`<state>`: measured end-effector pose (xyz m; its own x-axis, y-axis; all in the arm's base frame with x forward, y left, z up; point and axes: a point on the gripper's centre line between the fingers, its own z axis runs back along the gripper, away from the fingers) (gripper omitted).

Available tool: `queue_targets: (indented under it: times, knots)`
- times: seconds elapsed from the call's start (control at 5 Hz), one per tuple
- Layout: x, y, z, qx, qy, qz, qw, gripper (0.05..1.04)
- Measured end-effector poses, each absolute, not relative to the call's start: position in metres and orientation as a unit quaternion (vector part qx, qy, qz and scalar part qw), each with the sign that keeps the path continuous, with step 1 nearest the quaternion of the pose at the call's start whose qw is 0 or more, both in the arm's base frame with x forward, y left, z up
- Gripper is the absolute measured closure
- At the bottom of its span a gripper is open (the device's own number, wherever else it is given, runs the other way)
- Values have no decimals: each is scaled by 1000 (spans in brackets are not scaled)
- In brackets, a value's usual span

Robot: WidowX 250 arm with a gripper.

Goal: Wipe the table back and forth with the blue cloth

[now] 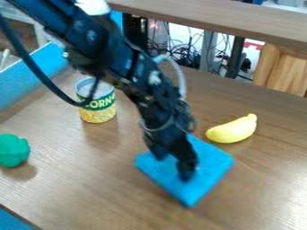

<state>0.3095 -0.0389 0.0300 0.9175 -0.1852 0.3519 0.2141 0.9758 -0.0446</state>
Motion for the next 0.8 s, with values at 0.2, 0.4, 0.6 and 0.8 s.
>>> queue_targets:
  times: [0.2, 0.4, 0.6, 0.8]
  knots:
    - [307, -4, 29, -26, -171, -59, 983, 74]
    - [301, 28, 29, -9, -162, -10, 987, 74]
    - [301, 25, 30, -23, -158, -9, 987, 74]
    - [305, 10, 29, -41, -159, -34, 986, 74]
